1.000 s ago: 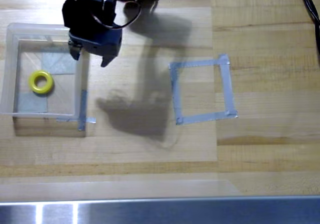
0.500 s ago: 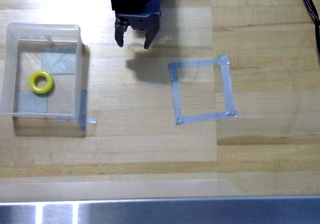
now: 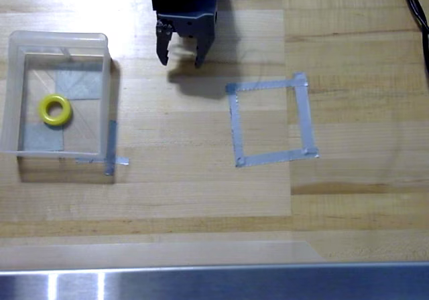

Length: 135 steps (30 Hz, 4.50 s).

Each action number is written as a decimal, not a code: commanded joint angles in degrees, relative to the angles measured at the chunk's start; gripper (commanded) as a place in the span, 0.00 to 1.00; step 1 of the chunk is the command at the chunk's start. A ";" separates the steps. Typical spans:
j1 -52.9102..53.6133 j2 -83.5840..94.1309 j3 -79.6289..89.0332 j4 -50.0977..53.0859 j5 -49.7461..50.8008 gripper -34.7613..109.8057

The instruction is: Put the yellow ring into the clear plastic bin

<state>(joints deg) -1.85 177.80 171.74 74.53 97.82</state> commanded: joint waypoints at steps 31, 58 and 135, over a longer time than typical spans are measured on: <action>-0.62 1.23 4.75 4.13 -0.44 0.34; -0.62 1.23 5.54 3.43 -0.53 0.29; -0.18 1.23 5.62 3.43 -0.62 0.29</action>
<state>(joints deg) -1.49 178.95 177.19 76.64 97.03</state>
